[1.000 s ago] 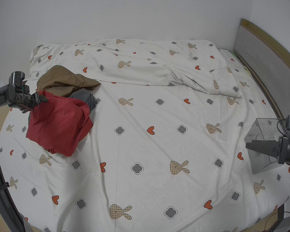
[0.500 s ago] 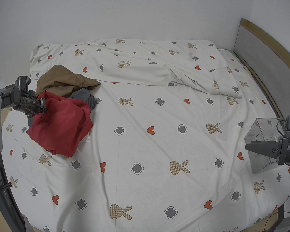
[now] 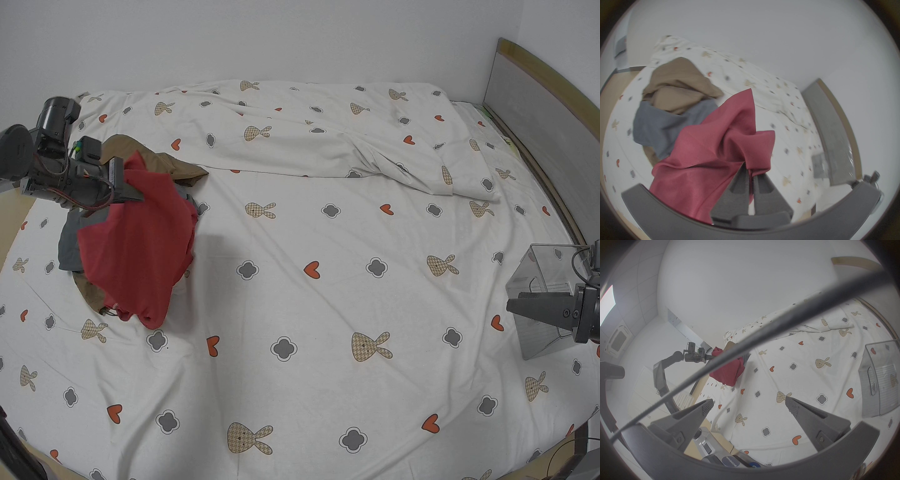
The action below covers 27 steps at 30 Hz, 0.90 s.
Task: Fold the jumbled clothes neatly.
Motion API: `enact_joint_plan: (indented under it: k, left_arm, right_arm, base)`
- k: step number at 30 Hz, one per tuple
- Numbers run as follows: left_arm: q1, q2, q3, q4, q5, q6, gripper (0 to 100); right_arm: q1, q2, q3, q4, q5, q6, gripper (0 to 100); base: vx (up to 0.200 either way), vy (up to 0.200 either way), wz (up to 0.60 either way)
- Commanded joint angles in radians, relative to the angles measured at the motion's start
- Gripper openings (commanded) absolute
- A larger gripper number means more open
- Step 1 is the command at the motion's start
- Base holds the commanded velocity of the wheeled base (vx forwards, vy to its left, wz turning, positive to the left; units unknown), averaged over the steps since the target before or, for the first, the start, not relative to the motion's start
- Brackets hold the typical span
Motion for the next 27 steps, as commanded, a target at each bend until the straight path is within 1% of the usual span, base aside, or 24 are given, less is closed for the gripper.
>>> enact_joint_plan:
  k: [1,2,3,4,5,6,7,8,9,10,11,12,13,17,20,21,27]
  left_arm:
    - [-0.255,-0.196,0.155,0.013,-0.011,-0.035,0]
    - [-0.266,-0.196,0.159,0.013,-0.011,-0.036,0]
    - [-0.317,-0.197,0.162,0.013,-0.002,-0.050,0]
    - [-0.327,-0.196,0.157,0.013,-0.001,-0.056,0]
    - [-0.355,-0.190,0.148,0.012,0.009,-0.072,0]
    - [-0.355,-0.190,0.148,0.012,0.009,-0.072,0]
    - [-0.409,-0.173,0.106,0.015,0.032,-0.099,0]
    - [-0.427,-0.161,0.086,0.015,0.042,-0.111,0]
    - [-0.427,-0.161,0.086,0.015,0.042,-0.111,0]
    - [-0.465,-0.141,0.045,0.021,0.061,-0.138,0]
    - [-0.487,-0.130,0.017,0.027,0.064,-0.145,0]
    - [-0.487,-0.130,0.017,0.027,0.064,-0.145,0]
    - [-0.511,-0.110,-0.022,0.056,0.064,-0.147,0]
    - [-0.567,-0.088,-0.092,0.125,0.064,-0.147,0]
    - [-0.600,-0.073,-0.104,0.130,0.064,-0.147,0]
    - [-0.605,-0.064,-0.102,0.130,0.064,-0.147,100]
    - [-0.604,-0.010,-0.093,0.128,0.061,-0.150,100]
  right_arm:
    - [0.008,-0.004,0.000,0.000,0.000,0.000,100]
    - [0.008,-0.002,0.000,0.000,0.000,0.000,100]
    - [0.008,-0.002,0.000,0.000,0.000,0.000,100]
    - [0.008,-0.004,0.000,0.000,0.000,0.000,100]
    - [0.009,-0.002,0.001,0.000,0.000,0.000,100]
    - [0.009,-0.002,0.001,0.000,0.000,0.000,100]
    - [0.015,-0.004,0.001,0.000,0.000,0.000,100]
    - [0.019,-0.004,0.001,0.000,0.000,0.000,100]
    - [0.019,-0.004,0.001,0.000,0.000,0.000,100]
    - [0.025,-0.004,0.003,0.000,0.000,0.000,100]
    - [0.025,-0.004,0.003,0.000,0.000,0.000,100]
    - [0.025,-0.004,0.003,0.000,0.000,0.000,100]
    - [0.026,-0.004,0.003,0.000,0.000,0.000,100]
    - [0.025,-0.004,0.003,0.000,0.000,0.000,100]
    - [0.026,-0.002,0.003,0.000,0.000,0.000,100]
    - [0.026,-0.002,0.003,0.000,0.000,0.000,100]
    - [0.026,-0.001,0.004,0.000,0.000,0.000,100]
  base:
    - [0.000,0.000,0.00]
    - [0.000,0.000,0.00]
    - [0.000,0.000,0.00]
    - [0.000,0.000,0.00]
    - [0.000,0.000,0.00]
    - [0.000,0.000,0.00]
    - [0.000,0.000,0.00]
    - [0.000,0.000,0.00]
    - [0.000,0.000,0.00]
    - [0.000,0.000,0.00]
    - [0.000,0.000,0.00]
    - [0.000,0.000,0.00]
    - [0.000,0.000,0.00]
    - [0.000,0.000,0.00]
    - [0.000,0.000,0.00]
    - [0.000,0.000,0.00]
    - [0.000,0.000,0.00]
